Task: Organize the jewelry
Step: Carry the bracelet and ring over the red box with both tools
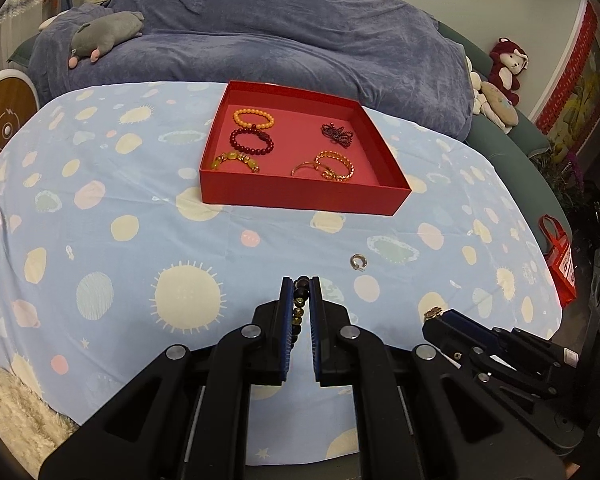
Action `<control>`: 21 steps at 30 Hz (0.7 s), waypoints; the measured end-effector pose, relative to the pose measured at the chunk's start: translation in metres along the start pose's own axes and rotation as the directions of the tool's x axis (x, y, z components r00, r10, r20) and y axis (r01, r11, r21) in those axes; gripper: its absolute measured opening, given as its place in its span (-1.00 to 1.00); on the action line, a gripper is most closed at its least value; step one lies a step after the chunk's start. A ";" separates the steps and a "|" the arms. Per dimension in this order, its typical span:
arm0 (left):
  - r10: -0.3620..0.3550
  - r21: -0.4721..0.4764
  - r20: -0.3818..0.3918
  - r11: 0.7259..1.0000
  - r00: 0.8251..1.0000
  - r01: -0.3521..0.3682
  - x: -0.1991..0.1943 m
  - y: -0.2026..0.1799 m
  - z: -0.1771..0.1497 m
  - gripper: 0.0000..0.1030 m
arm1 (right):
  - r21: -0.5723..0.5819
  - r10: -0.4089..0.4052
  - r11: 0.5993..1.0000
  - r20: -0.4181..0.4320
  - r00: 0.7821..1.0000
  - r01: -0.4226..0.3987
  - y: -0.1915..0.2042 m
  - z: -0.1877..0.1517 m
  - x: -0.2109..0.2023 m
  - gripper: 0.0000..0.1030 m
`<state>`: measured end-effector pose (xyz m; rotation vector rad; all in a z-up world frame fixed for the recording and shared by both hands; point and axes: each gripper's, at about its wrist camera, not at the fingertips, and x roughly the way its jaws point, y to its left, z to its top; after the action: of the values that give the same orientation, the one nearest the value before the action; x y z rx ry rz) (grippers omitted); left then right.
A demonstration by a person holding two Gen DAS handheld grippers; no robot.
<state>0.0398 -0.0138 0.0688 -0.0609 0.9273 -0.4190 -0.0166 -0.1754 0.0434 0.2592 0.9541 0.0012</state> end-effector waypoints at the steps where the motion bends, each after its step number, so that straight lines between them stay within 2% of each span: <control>1: -0.004 0.003 0.004 1.000 1.000 0.004 -0.002 -0.001 0.003 -0.85 | 0.000 0.001 1.000 0.001 1.000 -0.001 0.000 0.002 0.000 -0.62; 6: -0.031 0.008 0.026 0.999 0.999 0.031 -0.008 -0.007 0.022 -0.85 | -0.002 0.006 1.000 0.015 1.000 -0.006 0.001 0.013 0.000 -0.62; 10: -0.058 0.022 0.044 0.998 0.997 0.057 -0.007 -0.013 0.046 -0.85 | -0.005 0.012 1.000 0.038 0.999 -0.011 0.000 0.035 0.001 -0.62; 21: -0.109 0.052 0.094 0.993 0.990 0.105 0.035 -0.031 0.138 -0.85 | -0.012 0.013 1.000 0.098 0.995 -0.011 -0.011 0.128 0.031 -0.62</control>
<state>0.1567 -0.0728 0.1326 -0.0877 0.8207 -0.5327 0.1040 -0.2101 0.0864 0.2519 0.8544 0.0049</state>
